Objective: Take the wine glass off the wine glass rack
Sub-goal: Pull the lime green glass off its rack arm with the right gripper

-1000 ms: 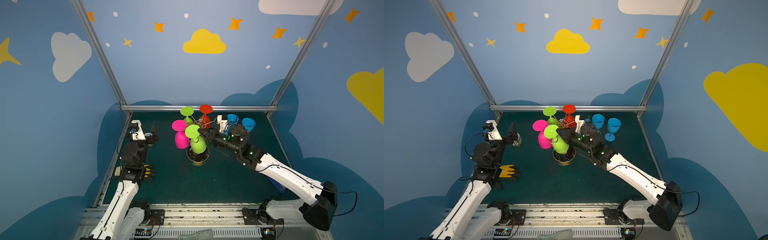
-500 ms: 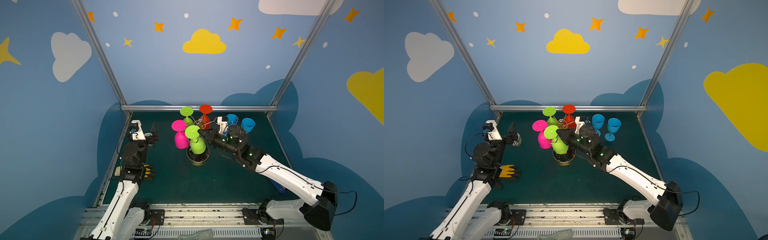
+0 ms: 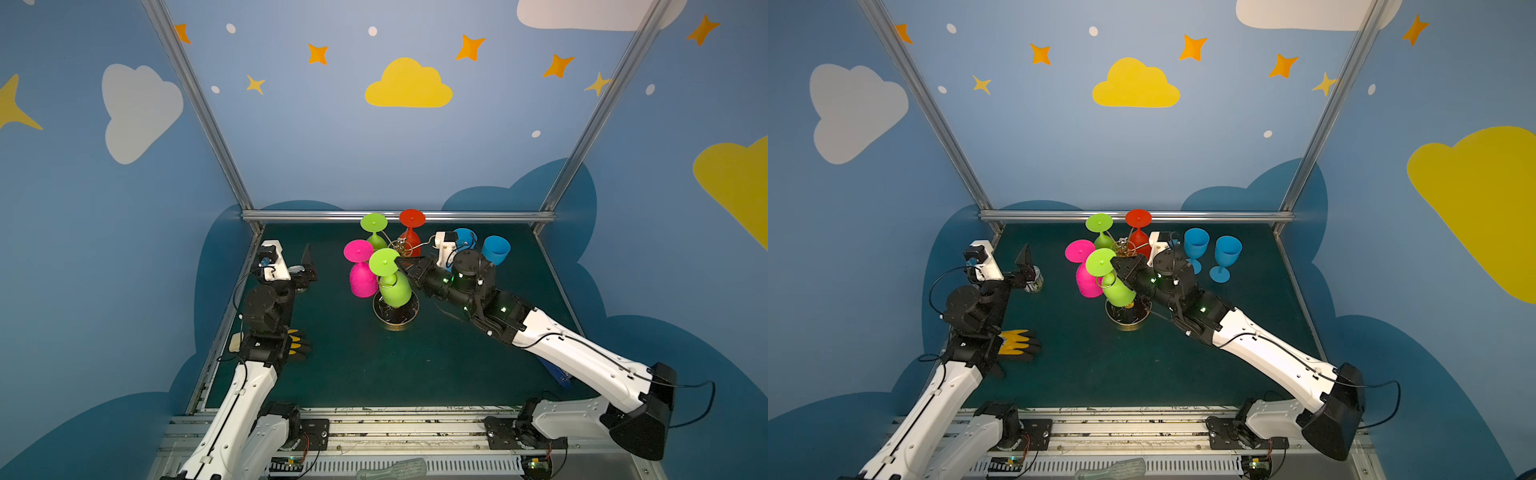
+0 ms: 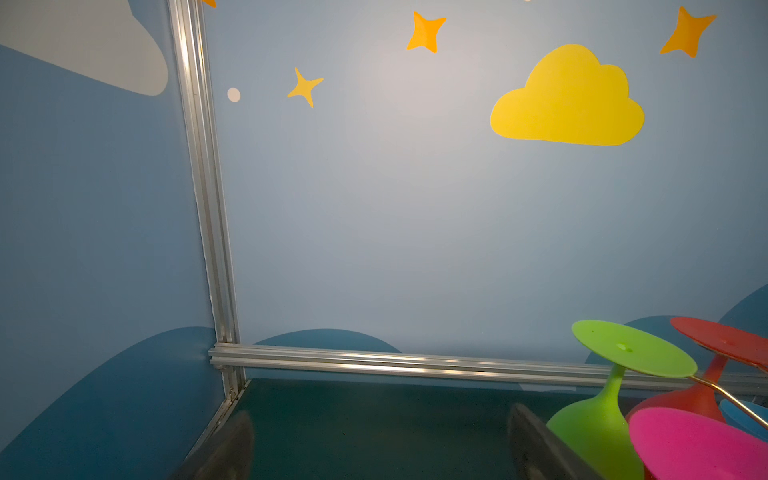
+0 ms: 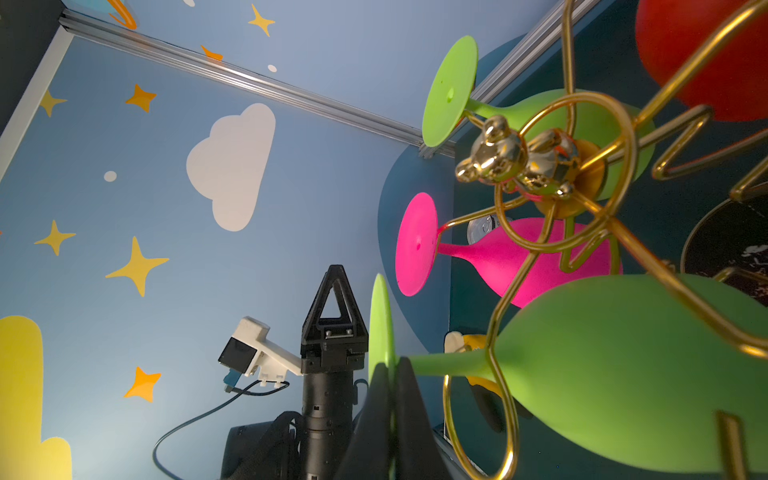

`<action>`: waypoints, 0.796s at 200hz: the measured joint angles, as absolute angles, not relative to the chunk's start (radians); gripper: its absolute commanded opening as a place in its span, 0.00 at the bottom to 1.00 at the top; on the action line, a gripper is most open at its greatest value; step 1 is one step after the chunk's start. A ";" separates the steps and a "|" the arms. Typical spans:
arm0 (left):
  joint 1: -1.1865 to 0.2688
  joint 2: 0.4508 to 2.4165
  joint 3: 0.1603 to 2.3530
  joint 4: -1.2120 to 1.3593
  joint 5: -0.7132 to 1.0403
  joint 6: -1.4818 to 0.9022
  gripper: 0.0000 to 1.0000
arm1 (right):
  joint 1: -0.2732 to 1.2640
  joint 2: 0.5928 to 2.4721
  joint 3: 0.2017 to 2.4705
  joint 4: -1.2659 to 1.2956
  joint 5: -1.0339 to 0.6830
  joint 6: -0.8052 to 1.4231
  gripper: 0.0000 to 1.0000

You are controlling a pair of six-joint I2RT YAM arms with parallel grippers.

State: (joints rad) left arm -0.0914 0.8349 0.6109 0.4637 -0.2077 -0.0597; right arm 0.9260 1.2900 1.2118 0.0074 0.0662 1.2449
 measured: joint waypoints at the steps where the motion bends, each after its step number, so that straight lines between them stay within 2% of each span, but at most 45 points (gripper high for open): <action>1: -0.091 0.834 0.611 0.464 -0.208 -0.060 0.94 | 0.926 1.290 1.212 0.007 0.067 1.245 0.00; 159: -0.091 0.826 0.611 0.463 -0.208 -0.060 0.94 | 0.941 1.333 1.262 -0.050 0.135 1.245 0.00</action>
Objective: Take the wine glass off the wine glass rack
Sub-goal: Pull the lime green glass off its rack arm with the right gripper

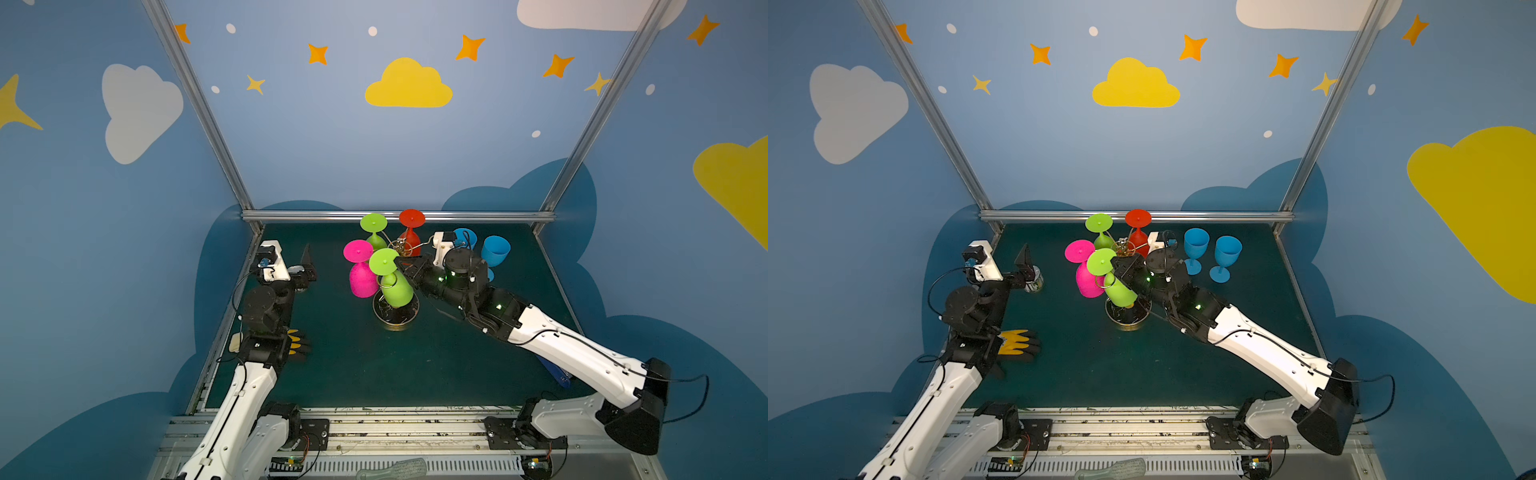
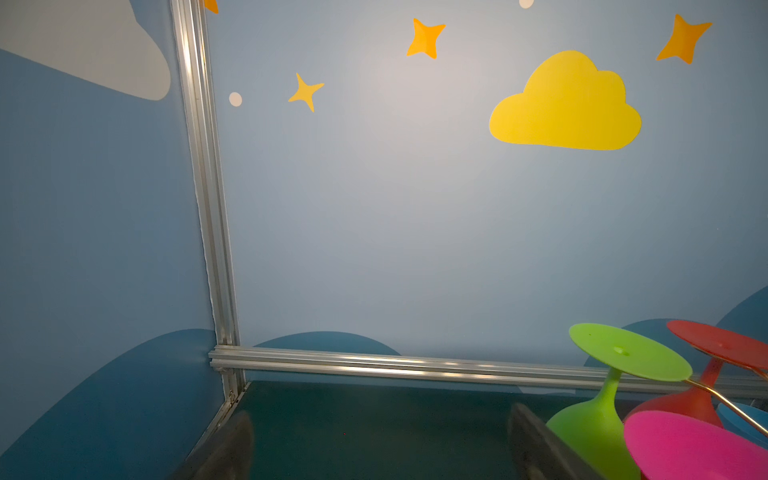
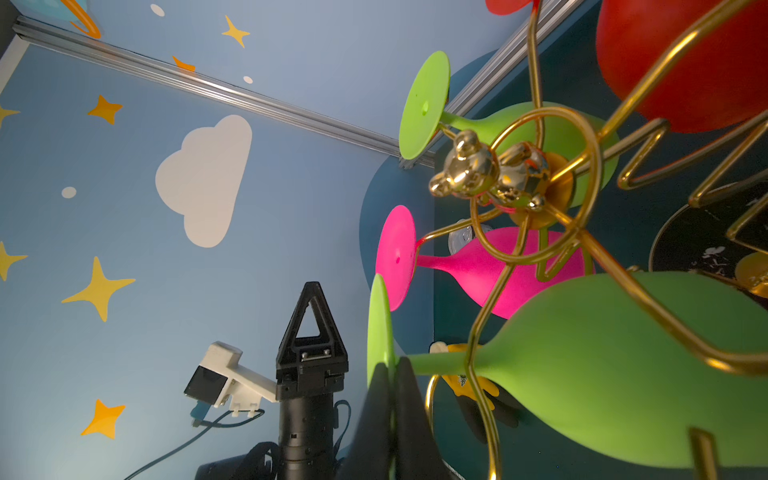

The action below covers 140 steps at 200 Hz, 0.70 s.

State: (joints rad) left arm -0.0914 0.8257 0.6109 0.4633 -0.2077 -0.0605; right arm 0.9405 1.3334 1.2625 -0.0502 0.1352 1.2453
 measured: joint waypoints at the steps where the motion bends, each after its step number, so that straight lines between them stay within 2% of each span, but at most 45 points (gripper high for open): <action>1: -0.091 0.826 0.611 0.463 -0.208 -0.060 0.94 | 0.941 1.334 1.263 -0.051 0.136 1.245 0.00; 140: -0.089 0.821 0.611 0.464 -0.208 -0.072 0.94 | 0.958 1.377 1.279 -0.080 0.155 1.247 0.00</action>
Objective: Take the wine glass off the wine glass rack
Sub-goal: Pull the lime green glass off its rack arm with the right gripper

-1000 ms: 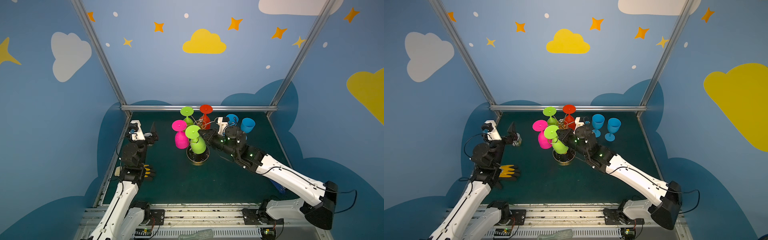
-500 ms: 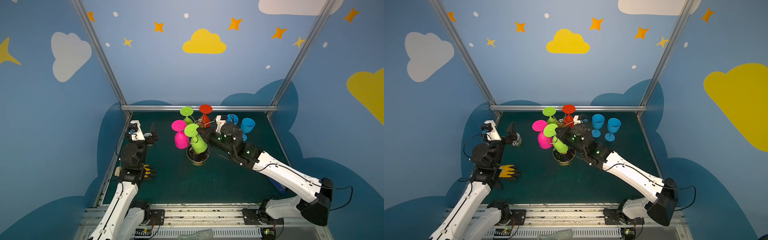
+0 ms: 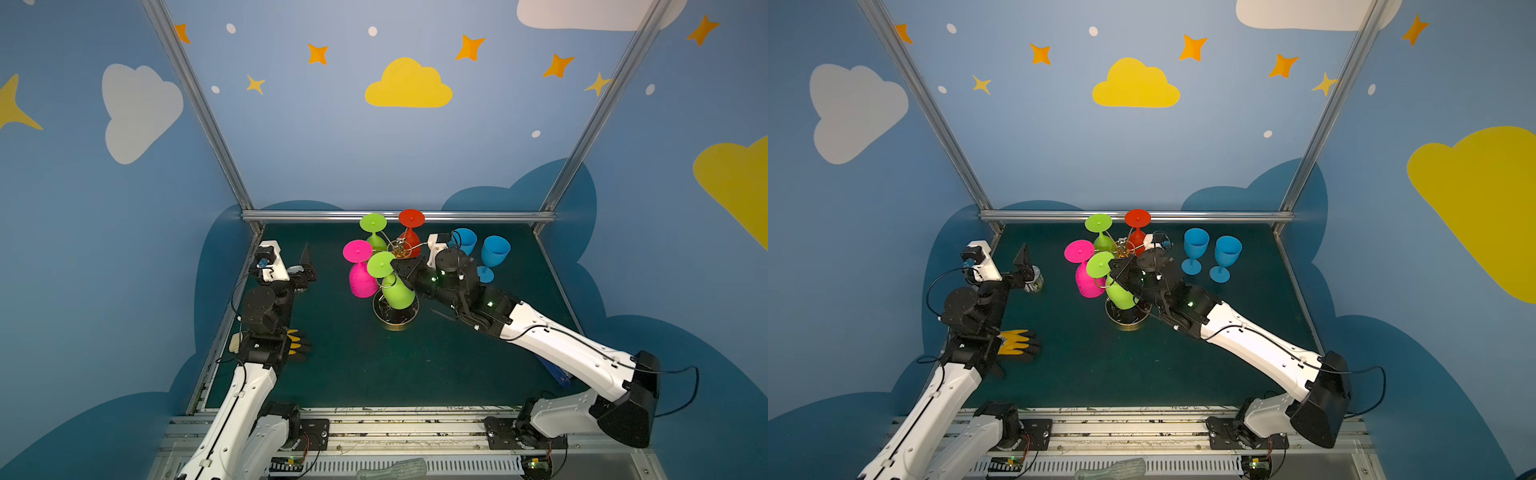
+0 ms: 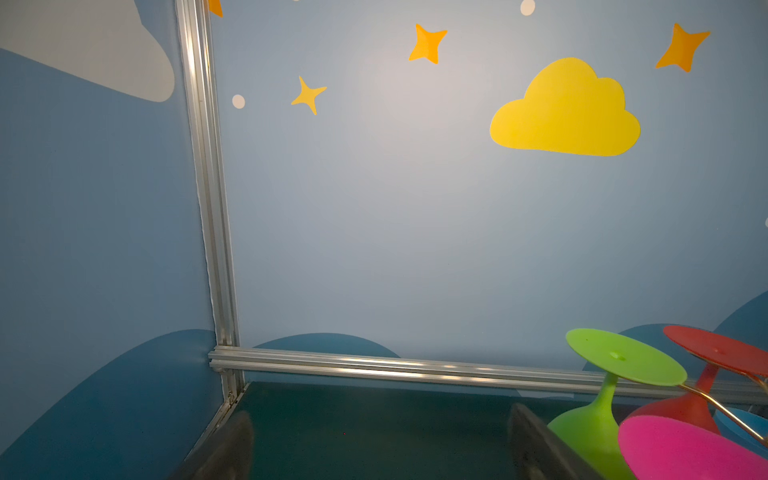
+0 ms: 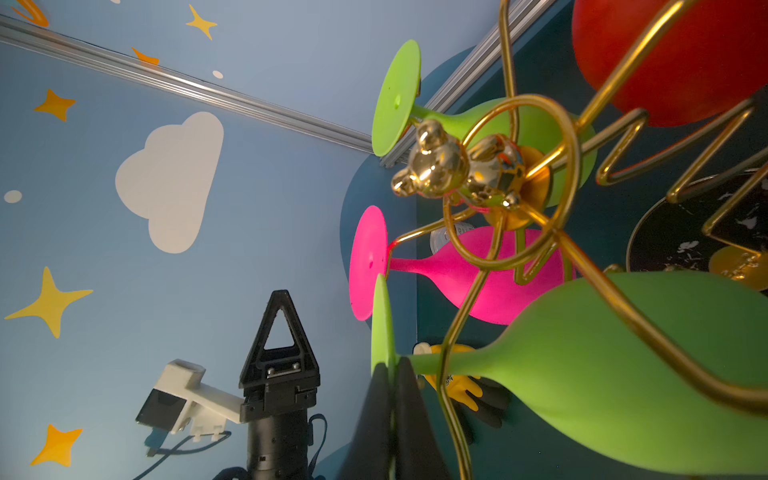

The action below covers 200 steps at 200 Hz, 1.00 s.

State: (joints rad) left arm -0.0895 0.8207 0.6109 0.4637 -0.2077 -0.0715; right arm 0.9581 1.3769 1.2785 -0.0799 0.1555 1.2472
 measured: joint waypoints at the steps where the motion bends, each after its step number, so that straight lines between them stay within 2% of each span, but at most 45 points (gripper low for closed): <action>1: -0.089 0.821 0.611 0.463 -0.208 -0.072 0.94 | 0.958 1.377 1.279 -0.080 0.155 1.248 0.00; 119: -0.087 0.818 0.611 0.464 -0.210 -0.072 0.94 | 0.993 1.397 1.292 -0.081 0.087 1.247 0.00; 200: -0.087 0.818 0.611 0.464 -0.211 -0.072 0.94 | 1.035 1.390 1.292 -0.125 -0.009 1.164 0.00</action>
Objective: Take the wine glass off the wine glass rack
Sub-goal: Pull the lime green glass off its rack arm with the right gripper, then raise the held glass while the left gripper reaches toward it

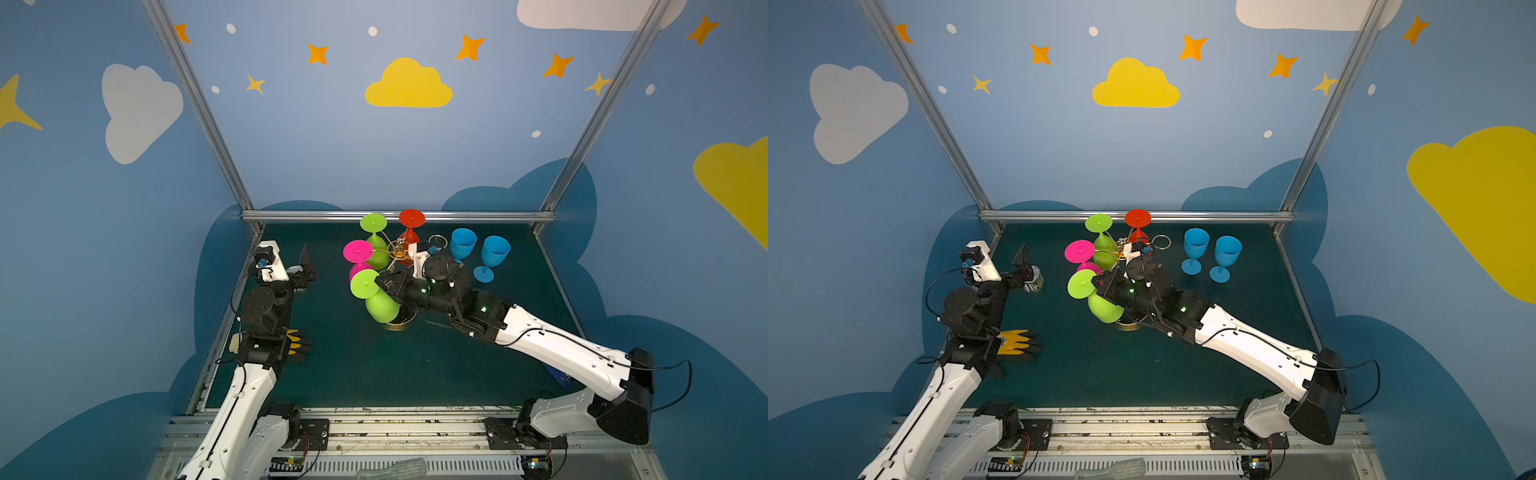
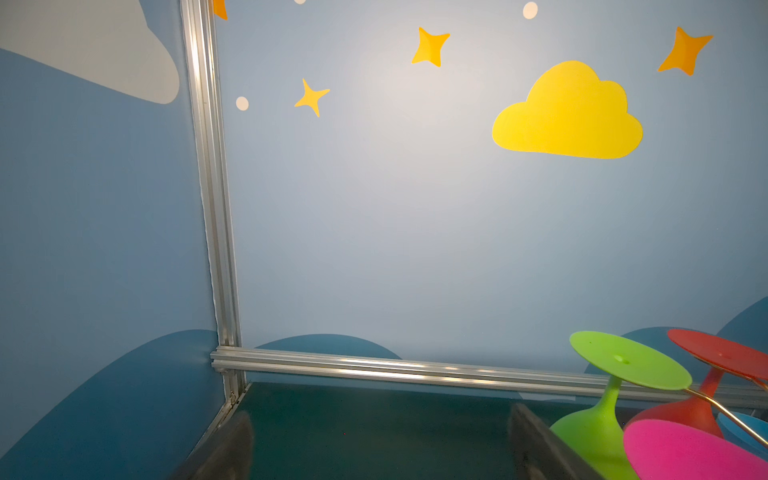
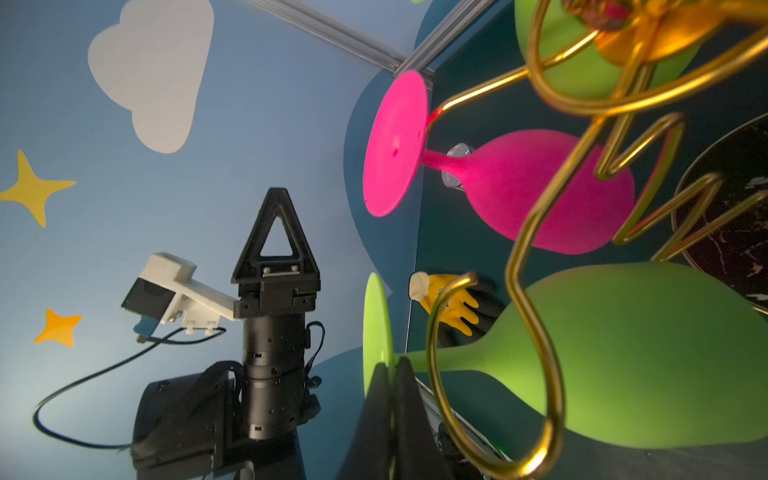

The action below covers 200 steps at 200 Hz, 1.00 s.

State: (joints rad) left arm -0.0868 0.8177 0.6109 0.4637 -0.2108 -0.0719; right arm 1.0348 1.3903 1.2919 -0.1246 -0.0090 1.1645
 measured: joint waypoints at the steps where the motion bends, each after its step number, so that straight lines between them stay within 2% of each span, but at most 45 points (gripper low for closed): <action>1: -0.087 0.818 0.611 0.464 -0.211 -0.072 0.94 | 1.036 1.390 1.292 -0.125 -0.010 1.163 0.00; 85: -0.086 0.815 0.612 0.456 -0.221 -0.095 0.94 | 1.064 1.174 1.223 -0.216 -0.035 0.984 0.00; 129: -0.020 0.744 0.694 0.230 -0.202 -0.281 0.91 | 1.064 1.041 1.224 -0.288 -0.008 0.823 0.00; 164: 0.014 0.631 0.795 0.080 -0.076 -0.415 0.87 | 1.062 0.979 1.267 -0.321 -0.014 0.721 0.00; 200: 0.016 0.588 0.886 0.010 0.170 -0.521 0.83 | 1.052 0.973 1.330 -0.316 -0.033 0.638 0.00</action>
State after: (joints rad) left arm 0.0158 0.5884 0.8856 0.0105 0.1696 -0.5209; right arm 1.0519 0.9726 1.3304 -0.3157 -0.0334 0.6384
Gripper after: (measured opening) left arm 0.846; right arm 0.050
